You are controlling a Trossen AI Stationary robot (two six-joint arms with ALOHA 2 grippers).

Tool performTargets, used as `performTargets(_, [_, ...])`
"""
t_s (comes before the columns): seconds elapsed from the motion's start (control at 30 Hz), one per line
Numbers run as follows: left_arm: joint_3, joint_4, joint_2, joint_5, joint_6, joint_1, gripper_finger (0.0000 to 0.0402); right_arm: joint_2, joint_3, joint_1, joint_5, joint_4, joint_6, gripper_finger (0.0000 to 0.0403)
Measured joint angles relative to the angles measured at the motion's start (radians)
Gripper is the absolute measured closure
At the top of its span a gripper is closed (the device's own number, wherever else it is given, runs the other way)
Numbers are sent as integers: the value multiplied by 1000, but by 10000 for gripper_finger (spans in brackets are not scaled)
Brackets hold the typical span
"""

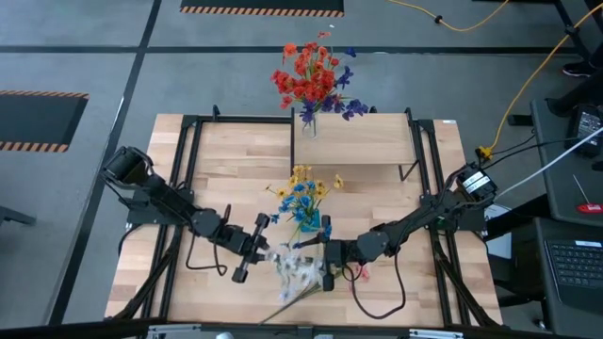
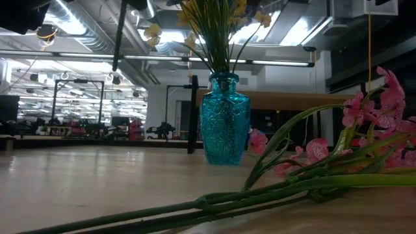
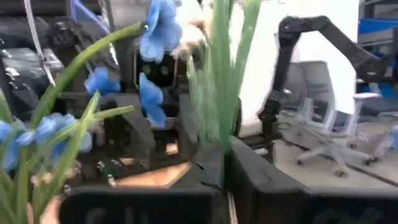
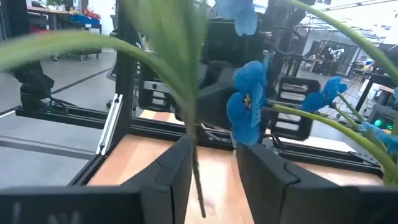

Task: Pick and place flowers into a vace then onto a shelf
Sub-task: Put the white flowers into the blue vase

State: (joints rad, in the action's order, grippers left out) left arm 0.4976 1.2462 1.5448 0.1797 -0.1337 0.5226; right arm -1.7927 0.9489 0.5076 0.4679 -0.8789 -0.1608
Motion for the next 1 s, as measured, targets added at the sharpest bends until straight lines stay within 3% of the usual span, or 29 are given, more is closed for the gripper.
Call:
performTargets(0.4, [0,15,0,3,-50,33,396,0,1,31,6,20,-33,274])
performTargets(0.57, [0,15,0,-7,-53,39,396,0,76,80,113,185,-41,274])
performTargets(0.67, [5,12,0,-7,-53,40,396,0,118,87,122,266,23,274])
performTargets(0.87, [72,-80,0,-68,-66,45,396,0,126,87,125,272,86,274])
performTargets(1.0, [103,-129,0,-30,-102,45,396,0,126,87,124,248,70,274])
